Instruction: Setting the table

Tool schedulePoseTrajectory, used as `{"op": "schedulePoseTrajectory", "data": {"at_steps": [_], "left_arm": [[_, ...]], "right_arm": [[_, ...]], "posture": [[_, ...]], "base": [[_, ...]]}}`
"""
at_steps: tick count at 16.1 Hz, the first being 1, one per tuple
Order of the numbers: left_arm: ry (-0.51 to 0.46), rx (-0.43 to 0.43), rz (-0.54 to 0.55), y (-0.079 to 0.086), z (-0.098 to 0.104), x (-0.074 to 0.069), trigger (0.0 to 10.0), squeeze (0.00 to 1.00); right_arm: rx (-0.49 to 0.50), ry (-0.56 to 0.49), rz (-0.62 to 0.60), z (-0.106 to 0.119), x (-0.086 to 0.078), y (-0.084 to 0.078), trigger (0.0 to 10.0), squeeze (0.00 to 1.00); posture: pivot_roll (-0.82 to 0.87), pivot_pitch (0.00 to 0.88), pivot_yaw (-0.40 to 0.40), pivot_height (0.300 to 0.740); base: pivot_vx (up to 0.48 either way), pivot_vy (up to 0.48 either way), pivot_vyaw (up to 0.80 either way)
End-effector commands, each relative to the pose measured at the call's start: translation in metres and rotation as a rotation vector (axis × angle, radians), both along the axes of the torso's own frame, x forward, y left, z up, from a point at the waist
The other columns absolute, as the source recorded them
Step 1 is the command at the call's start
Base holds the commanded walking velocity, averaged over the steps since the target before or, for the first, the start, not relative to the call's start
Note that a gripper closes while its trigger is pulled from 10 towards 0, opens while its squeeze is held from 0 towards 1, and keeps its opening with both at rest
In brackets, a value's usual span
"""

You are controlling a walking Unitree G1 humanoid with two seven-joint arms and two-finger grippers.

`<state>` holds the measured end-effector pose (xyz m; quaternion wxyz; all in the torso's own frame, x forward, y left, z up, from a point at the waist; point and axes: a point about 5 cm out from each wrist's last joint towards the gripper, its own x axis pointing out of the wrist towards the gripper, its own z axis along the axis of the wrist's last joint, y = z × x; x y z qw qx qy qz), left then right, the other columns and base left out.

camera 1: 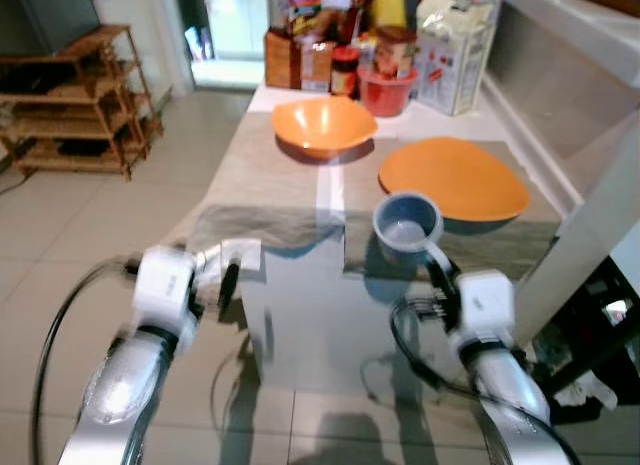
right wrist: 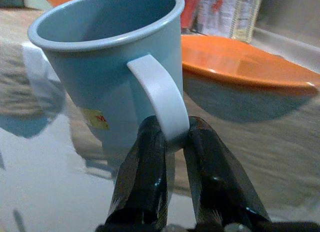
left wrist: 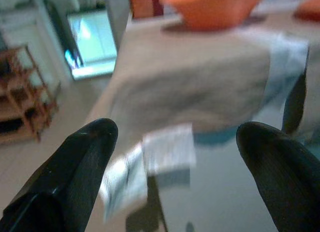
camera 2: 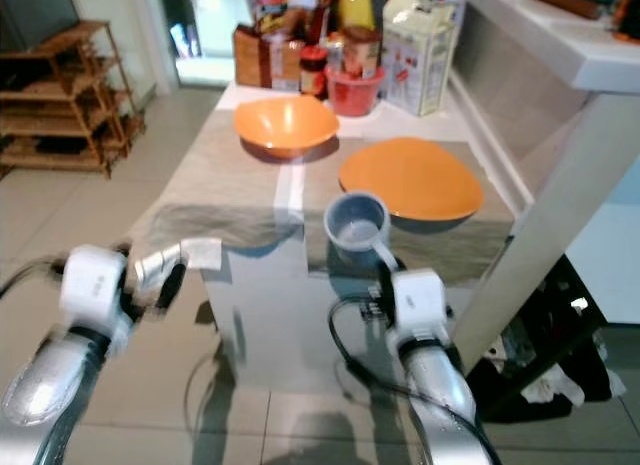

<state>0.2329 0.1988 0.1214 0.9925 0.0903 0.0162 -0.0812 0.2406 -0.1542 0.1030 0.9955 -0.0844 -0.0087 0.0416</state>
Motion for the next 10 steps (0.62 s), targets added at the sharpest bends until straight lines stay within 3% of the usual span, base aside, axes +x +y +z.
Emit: {"op": "schedulePoseTrajectory", "data": {"at_steps": [1, 5, 10], "left_arm": [[-0.008, 0.009, -0.003, 0.002, 0.002, -0.006, 10.0, 0.0], [-0.046, 0.009, -0.01, -0.005, 0.006, 0.005, 10.0, 0.0], [-0.029, -0.006, -0.026, -0.006, 0.002, 0.003, 10.0, 0.0]], "right_arm": [[-0.008, -0.032, 0.006, 0.008, -0.002, -0.001, 0.0, 0.0], [-0.007, -0.102, 0.031, 0.015, 0.003, 0.006, 0.0, 0.0], [0.0, -0.104, 0.023, 0.013, 0.0, 0.007, 0.0, 0.0]], "posture": [[-0.01, 0.0, 0.016, 0.74], [-0.02, 0.0, 0.012, 0.74], [-0.02, 0.0, 0.021, 0.74]], "base": [[0.0, 0.0, 0.0], [0.0, 0.0, 0.0], [0.0, 0.0, 0.0]]}}
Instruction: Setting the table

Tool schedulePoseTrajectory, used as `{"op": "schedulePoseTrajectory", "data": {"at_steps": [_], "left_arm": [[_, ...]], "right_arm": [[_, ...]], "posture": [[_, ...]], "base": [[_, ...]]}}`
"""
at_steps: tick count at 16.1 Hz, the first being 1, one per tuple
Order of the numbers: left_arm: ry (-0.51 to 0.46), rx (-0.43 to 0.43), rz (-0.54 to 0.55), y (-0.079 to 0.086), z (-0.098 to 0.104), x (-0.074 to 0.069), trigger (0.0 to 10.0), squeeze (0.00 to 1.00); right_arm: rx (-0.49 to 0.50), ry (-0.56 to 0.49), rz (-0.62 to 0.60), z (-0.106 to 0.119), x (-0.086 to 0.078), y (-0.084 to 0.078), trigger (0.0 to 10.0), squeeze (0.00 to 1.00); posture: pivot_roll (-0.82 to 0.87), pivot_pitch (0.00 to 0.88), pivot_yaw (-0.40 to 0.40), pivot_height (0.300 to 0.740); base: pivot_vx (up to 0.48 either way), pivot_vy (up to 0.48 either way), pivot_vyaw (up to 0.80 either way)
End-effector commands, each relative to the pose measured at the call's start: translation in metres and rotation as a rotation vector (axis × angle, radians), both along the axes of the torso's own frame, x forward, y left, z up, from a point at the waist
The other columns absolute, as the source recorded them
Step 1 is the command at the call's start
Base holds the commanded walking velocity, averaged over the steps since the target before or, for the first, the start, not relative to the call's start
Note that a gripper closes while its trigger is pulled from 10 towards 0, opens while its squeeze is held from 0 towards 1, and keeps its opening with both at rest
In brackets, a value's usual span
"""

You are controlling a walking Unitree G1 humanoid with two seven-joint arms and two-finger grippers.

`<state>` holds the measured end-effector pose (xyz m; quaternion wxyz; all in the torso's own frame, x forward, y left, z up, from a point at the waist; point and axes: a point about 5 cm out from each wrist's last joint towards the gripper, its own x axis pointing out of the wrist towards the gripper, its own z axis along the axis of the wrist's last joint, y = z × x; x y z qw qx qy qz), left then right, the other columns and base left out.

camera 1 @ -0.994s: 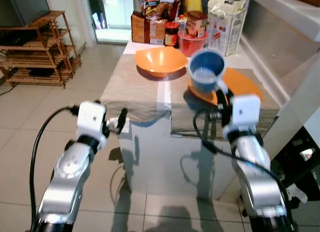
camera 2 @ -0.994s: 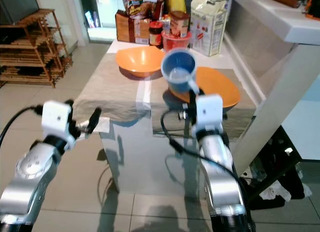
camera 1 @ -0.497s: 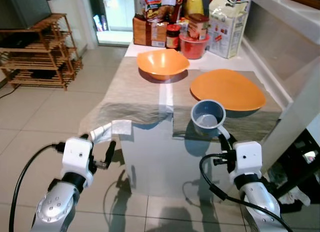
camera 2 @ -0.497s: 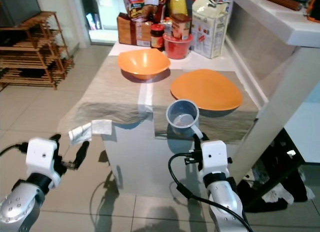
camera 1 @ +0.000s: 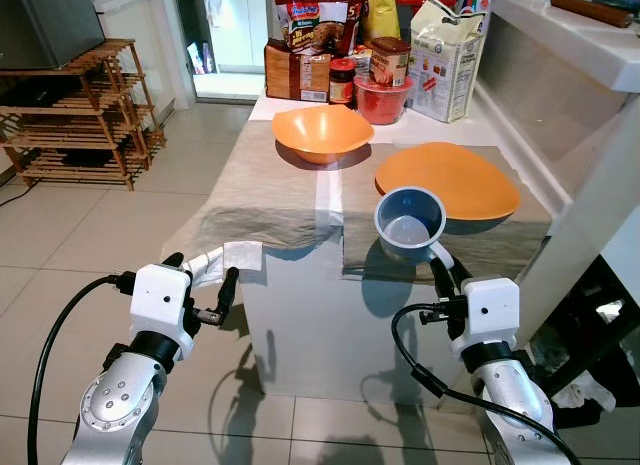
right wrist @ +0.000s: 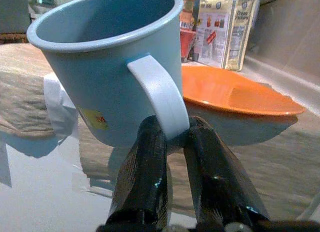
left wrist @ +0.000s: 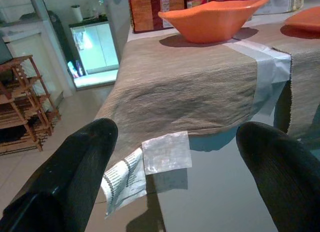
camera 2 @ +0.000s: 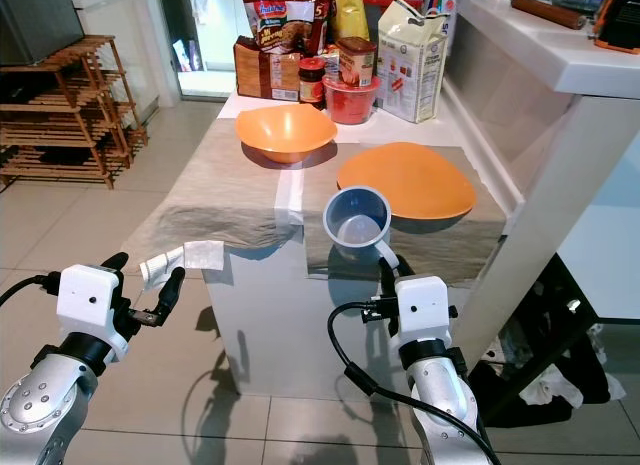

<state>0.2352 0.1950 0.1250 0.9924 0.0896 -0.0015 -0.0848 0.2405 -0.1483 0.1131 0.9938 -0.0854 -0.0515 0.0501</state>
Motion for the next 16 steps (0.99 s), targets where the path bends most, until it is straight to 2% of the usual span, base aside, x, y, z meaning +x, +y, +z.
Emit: {"op": "schedulePoseTrajectory", "data": {"at_steps": [1, 2, 4, 5, 8, 12, 16], "left_arm": [[0.006, -0.002, -0.015, -0.003, -0.002, 0.0, 10.0, 0.0], [0.005, -0.004, -0.016, -0.004, -0.001, -0.001, 10.0, 0.0], [-0.004, -0.007, -0.018, -0.007, 0.001, -0.001, 10.0, 0.0], [-0.008, -0.007, -0.019, -0.008, 0.002, -0.001, 10.0, 0.0], [-0.011, 0.0, -0.024, -0.008, 0.003, -0.001, 10.0, 0.0], [-0.022, -0.008, -0.042, -0.013, 0.006, 0.001, 10.0, 0.0], [-0.036, -0.037, -0.055, -0.019, 0.01, 0.003, 10.0, 0.0]], "right_arm": [[-0.001, -0.019, 0.001, 0.002, 0.0, 0.001, 0.0, 0.0], [-0.017, -0.056, -0.004, 0.006, 0.002, 0.001, 0.0, 0.0], [-0.073, -0.234, -0.006, 0.035, 0.006, 0.002, 0.0, 0.0], [-0.097, -0.273, 0.012, 0.04, 0.003, 0.006, 0.0, 0.0], [-0.075, -0.214, -0.019, 0.031, 0.001, 0.004, 0.0, 0.0], [-0.07, -0.19, -0.013, 0.026, 0.002, 0.007, 0.0, 0.0], [-0.07, -0.127, -0.002, 0.016, 0.011, 0.005, 0.0, 0.0]], "posture": [[-0.02, 0.0, 0.021, 0.74], [-0.02, 0.0, 0.021, 0.74], [-0.02, 0.0, 0.021, 0.74], [-0.02, 0.0, 0.022, 0.74], [-0.02, 0.0, 0.027, 0.74], [-0.02, 0.0, 0.031, 0.74], [-0.02, 0.0, 0.028, 0.74]], "base": [[0.0, 0.0, 0.0], [0.0, 0.0, 0.0], [0.0, 0.0, 0.0], [0.0, 0.0, 0.0], [0.0, 0.0, 0.0], [0.0, -0.48, 0.0], [0.0, -0.48, 0.0]]}}
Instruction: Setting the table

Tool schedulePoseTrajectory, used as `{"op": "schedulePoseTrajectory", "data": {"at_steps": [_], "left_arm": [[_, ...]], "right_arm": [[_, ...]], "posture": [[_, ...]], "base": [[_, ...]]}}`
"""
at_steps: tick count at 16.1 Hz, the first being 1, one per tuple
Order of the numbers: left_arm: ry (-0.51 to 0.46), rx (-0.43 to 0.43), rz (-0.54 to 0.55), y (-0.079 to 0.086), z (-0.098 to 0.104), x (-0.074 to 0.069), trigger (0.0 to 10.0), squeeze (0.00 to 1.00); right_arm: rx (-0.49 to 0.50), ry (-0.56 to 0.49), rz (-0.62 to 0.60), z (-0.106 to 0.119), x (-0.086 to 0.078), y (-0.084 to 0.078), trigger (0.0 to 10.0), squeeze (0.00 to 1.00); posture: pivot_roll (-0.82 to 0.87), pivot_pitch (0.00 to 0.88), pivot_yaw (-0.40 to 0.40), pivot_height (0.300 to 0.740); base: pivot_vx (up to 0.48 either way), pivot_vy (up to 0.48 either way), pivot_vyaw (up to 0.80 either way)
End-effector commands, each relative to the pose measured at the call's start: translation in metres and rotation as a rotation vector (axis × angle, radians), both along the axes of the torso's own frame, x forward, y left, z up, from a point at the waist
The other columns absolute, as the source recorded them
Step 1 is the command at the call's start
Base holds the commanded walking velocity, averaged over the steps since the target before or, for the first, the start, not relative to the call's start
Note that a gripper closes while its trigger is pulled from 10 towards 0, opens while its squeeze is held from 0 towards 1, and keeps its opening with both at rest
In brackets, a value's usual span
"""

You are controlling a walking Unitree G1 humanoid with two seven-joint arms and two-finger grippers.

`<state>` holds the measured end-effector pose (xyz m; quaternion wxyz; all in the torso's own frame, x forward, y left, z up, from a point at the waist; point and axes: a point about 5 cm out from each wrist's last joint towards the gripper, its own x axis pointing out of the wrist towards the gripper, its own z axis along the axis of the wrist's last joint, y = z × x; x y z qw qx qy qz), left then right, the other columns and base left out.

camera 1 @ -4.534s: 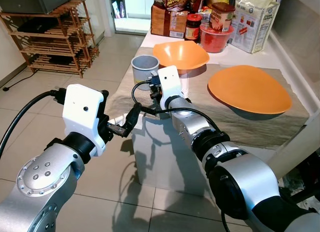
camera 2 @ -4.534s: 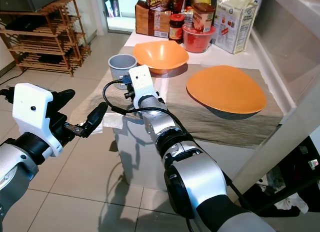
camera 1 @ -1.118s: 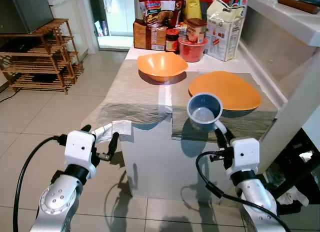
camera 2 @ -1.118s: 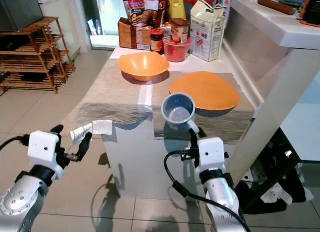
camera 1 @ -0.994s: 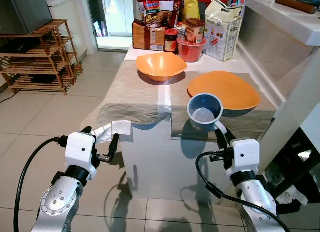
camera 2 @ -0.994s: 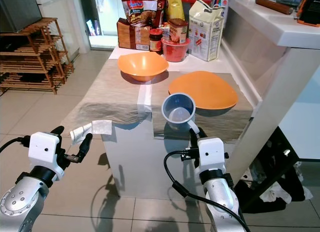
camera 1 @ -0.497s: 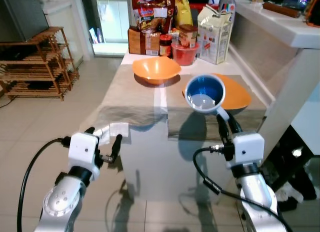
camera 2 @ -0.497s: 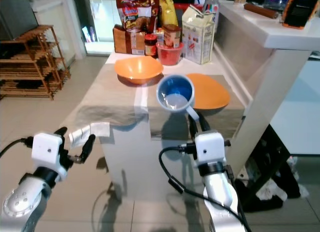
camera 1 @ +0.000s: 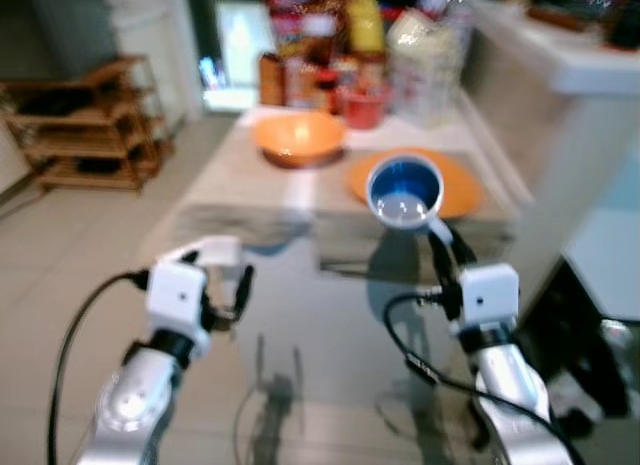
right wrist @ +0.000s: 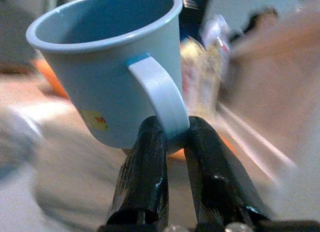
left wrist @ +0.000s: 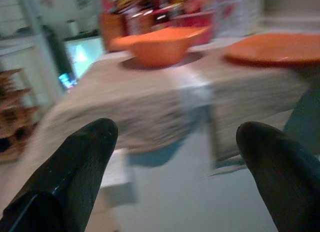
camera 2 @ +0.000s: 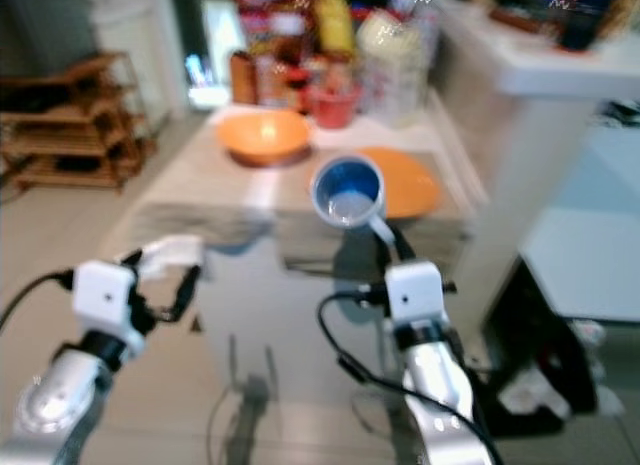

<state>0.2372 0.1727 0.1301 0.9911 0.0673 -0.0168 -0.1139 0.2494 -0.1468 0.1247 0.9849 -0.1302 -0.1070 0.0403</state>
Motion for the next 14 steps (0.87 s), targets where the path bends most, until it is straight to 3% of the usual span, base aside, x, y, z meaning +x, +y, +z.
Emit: {"op": "schedulePoseTrajectory", "data": {"at_steps": [1, 9, 14], "left_arm": [[-0.023, -0.006, -0.001, 0.002, 0.006, 0.001, 10.0, 0.0], [-0.045, -0.013, -0.04, -0.004, 0.011, 0.002, 10.0, 0.0], [-0.051, 0.027, -0.043, -0.006, 0.012, 0.015, 10.0, 0.0]], "right_arm": [[0.01, 0.004, 0.011, 0.001, 0.006, 0.003, 0.0, 0.0], [0.008, 0.011, 0.008, -0.006, 0.015, 0.001, 0.0, 0.0], [0.005, -0.008, 0.009, -0.005, 0.021, 0.003, 0.0, 0.0]], "posture": [[-0.02, 0.0, 0.028, 0.74], [-0.02, 0.0, 0.029, 0.74], [-0.02, 0.0, 0.035, 0.74]], "base": [[0.0, -0.48, 0.0], [0.0, -0.48, 0.0], [0.049, -0.457, 0.0]]}}
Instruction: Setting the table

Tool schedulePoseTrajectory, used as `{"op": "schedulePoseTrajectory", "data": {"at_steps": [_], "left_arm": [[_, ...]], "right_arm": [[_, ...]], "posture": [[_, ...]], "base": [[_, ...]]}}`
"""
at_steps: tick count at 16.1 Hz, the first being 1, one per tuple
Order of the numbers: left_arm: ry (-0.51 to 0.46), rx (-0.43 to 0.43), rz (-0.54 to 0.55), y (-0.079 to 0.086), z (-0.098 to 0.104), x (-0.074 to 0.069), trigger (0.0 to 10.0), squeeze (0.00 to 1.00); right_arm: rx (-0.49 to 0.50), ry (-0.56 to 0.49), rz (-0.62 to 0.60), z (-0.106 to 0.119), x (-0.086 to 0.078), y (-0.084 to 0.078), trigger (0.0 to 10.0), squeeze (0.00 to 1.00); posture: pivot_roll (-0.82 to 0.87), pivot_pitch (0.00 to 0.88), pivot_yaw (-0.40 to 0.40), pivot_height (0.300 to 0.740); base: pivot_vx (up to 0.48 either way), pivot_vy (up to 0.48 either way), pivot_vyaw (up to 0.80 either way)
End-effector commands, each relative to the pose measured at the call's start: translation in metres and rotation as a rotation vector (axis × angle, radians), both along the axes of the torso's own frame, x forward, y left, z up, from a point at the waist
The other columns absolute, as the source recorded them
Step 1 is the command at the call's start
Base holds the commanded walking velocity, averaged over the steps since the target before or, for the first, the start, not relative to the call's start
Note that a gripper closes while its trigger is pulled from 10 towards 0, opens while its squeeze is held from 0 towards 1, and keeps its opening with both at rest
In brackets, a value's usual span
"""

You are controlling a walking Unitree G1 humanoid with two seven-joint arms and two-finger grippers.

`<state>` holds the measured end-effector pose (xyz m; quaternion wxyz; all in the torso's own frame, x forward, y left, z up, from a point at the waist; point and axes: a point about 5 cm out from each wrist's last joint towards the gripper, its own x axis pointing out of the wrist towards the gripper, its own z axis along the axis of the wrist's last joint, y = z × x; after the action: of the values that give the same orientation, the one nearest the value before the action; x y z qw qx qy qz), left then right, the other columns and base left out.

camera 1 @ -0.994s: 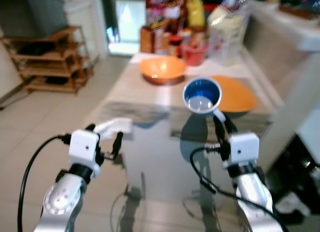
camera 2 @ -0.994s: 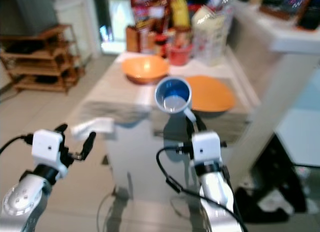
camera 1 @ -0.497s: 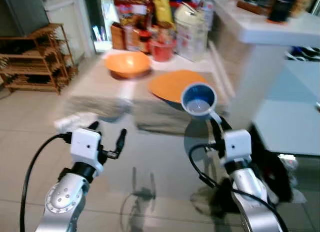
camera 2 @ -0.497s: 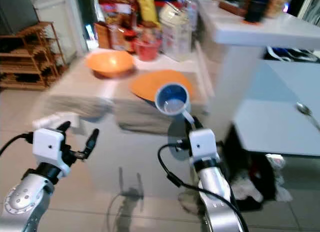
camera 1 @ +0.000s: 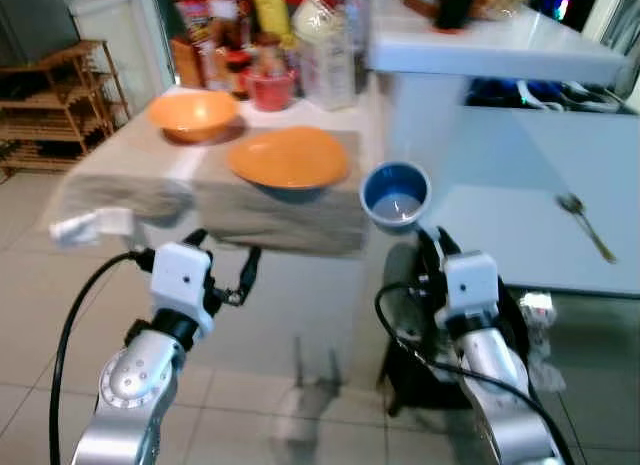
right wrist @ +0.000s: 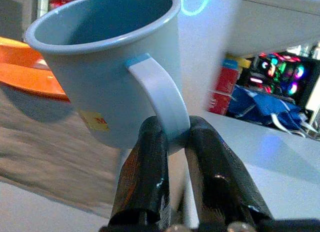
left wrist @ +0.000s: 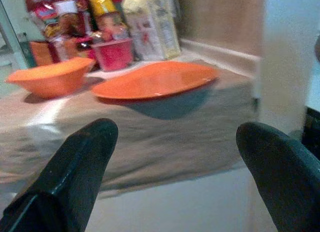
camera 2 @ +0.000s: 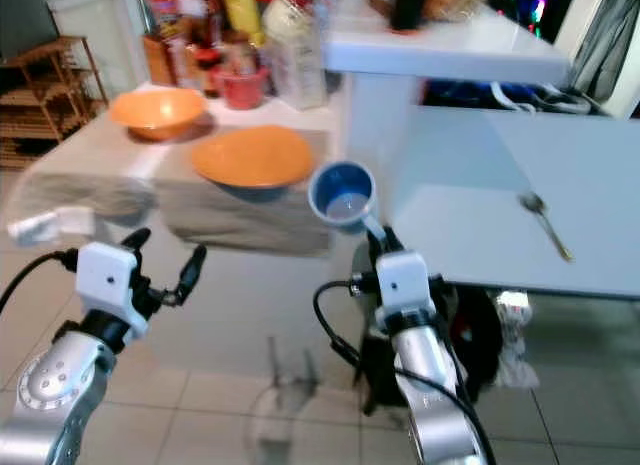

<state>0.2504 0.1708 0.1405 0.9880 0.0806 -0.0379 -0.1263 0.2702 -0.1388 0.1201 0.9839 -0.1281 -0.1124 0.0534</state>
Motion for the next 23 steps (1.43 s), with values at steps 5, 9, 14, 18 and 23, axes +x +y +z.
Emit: {"op": "schedulePoseTrajectory", "data": {"at_steps": [5, 9, 14, 18, 23], "left_arm": [[-0.012, 0.032, -0.021, -0.0041, 0.0017, 0.0081, 10.0, 0.0], [-0.007, 0.038, -0.028, -0.0054, -0.0014, 0.0099, 10.0, 0.0], [0.0, 0.023, -0.021, -0.0076, -0.0055, 0.0084, 10.0, 0.0], [0.002, 0.032, -0.019, -0.0071, -0.0056, 0.011, 10.0, 0.0], [0.009, 0.024, -0.004, -0.0056, -0.0074, 0.0122, 10.0, 0.0]], "right_arm": [[0.004, -0.011, -0.015, -0.001, 0.0046, -0.0029, 0.0, 0.0], [0.007, -0.008, -0.023, -0.0033, 0.0056, -0.0045, 0.0, 0.0], [0.005, -0.006, -0.016, -0.0046, 0.0041, -0.0051, 0.0, 0.0], [0.003, -0.004, -0.013, -0.0056, 0.0041, -0.0045, 0.0, 0.0], [0.01, 0.008, -0.01, -0.0074, 0.0035, -0.0044, 0.0, 0.0]], "posture": [[-0.03, 0.0, 0.045, 0.74], [-0.03, 0.0, 0.051, 0.74], [-0.04, 0.0, 0.046, 0.74], [-0.04, 0.0, 0.049, 0.74], [-0.04, 0.0, 0.049, 0.74]], "base": [[0.245, -0.41, 0.0], [0.0, -0.424, 0.0], [0.0, -0.423, 0.0], [0.063, -0.418, 0.0], [0.266, -0.396, 0.0]]}}
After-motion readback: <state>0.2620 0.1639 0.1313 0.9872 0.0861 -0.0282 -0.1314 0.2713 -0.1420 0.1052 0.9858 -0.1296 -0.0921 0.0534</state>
